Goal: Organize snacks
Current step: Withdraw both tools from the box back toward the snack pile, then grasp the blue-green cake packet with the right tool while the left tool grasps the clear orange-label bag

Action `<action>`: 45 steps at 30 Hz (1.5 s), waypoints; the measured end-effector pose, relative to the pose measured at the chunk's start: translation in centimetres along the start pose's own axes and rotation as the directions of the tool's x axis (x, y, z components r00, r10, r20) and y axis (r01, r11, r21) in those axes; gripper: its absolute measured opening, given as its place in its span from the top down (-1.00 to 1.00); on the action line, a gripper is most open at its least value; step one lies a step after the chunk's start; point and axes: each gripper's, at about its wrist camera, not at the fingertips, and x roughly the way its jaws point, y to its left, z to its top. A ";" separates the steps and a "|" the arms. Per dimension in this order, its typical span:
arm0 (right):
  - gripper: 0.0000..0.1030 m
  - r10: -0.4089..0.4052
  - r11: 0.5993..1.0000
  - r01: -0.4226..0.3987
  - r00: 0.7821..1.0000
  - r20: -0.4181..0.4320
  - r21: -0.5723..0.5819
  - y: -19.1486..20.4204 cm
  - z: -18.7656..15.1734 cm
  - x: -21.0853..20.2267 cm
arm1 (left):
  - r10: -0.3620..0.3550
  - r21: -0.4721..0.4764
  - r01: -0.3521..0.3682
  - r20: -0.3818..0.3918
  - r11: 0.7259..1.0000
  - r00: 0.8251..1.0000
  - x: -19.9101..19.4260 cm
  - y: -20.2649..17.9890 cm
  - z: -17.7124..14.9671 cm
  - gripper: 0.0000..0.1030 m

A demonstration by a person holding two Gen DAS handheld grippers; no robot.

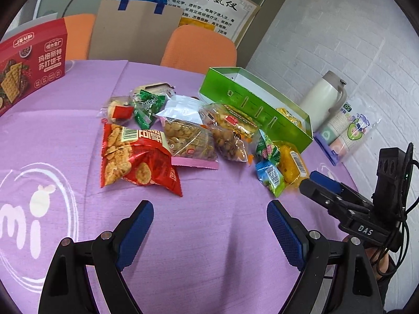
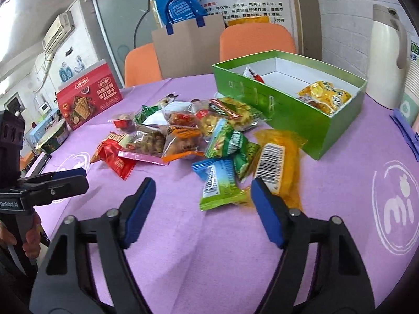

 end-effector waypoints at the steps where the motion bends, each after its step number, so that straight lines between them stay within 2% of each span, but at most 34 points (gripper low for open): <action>1: -0.29 0.004 1.000 -0.004 1.000 -0.007 -0.005 0.1 0.1 0.3 | -0.002 -0.002 0.002 0.003 1.000 1.000 -0.1 0.2 0.0 -0.75; 4: -0.28 -0.002 0.999 0.001 1.000 -0.025 -0.035 0.5 0.6 1.5 | -0.009 0.001 0.009 0.003 1.000 1.000 -0.1 0.4 -0.1 -0.75; 8: -0.28 -0.068 0.997 0.065 0.996 -0.049 -0.050 0.0 1.2 2.9 | -0.025 0.007 0.025 -0.009 1.000 1.000 0.3 0.3 -0.1 -0.75; 12: -0.24 -0.066 0.997 0.063 0.994 -0.083 -0.035 -0.7 0.8 3.7 | -0.039 0.016 0.039 -0.005 0.999 0.999 0.2 -0.2 0.4 -0.74; 13: -0.15 -0.064 0.998 0.061 0.994 -0.087 -0.030 -0.8 0.6 3.7 | -0.046 0.024 0.046 -0.003 0.999 0.999 0.3 -0.4 0.6 -0.74; 15: 0.28 -0.047 0.999 0.046 0.994 -0.099 -0.010 -1.1 0.3 3.5 | -0.065 0.048 0.065 0.001 0.997 0.998 0.6 -1.2 1.2 -0.74; 19: 0.45 -0.014 0.999 0.017 0.995 -0.103 0.027 -1.7 -0.6 2.8 | -0.094 0.084 0.095 -0.013 0.992 0.995 2.3 -2.8 2.2 -0.73; 21: 0.66 -0.014 0.999 0.018 0.994 -0.108 0.033 -1.9 -1.2 2.3 | -0.107 0.080 0.108 -0.022 0.991 0.994 3.3 -3.3 2.8 -0.70; 25: 0.66 -0.013 0.999 0.019 0.993 -0.120 0.047 -2.1 -2.4 1.5 | -0.120 0.059 0.121 -0.032 0.991 0.992 5.2 -3.8 3.9 -0.56; 28: 0.65 0.003 0.998 0.003 0.996 -0.091 0.063 -2.1 -2.5 0.8 | -0.108 0.035 0.109 -0.036 0.993 0.994 6.6 -4.2 4.9 -0.47; 32: 0.28 0.012 0.999 -0.009 0.998 -0.065 0.041 -1.5 -1.7 0.6 | -0.066 0.020 0.067 -0.041 0.998 0.997 8.4 -4.5 5.9 -0.47; 37: 0.20 0.029 0.998 -0.026 0.998 -0.059 0.056 -1.0 -1.0 1.3 | -0.072 -0.014 0.071 -0.072 0.997 0.995 10.2 -4.1 6.5 -0.40; 39: -0.07 0.012 0.997 -0.008 0.999 -0.051 0.073 -1.0 -0.6 1.8 | -0.078 -0.021 0.077 -0.079 0.997 0.994 10.5 -4.0 6.5 -0.40; 41: -0.11 0.003 0.996 0.001 0.999 -0.052 0.085 -1.2 -0.3 2.4 | -0.082 -0.022 0.080 -0.079 0.997 0.994 10.7 -3.9 6.5 -0.37; 44: -0.11 -0.045 0.996 0.049 0.997 -0.064 0.071 -1.0 0.2 3.6 | -0.081 -0.042 0.077 -0.093 0.996 0.992 11.2 -3.2 6.4 -0.12; 45: -0.09 -0.063 0.996 0.067 0.995 -0.077 0.058 -0.9 0.3 4.1 | -0.077 -0.053 0.072 -0.106 0.996 0.991 11.6 -2.7 6.2 0.10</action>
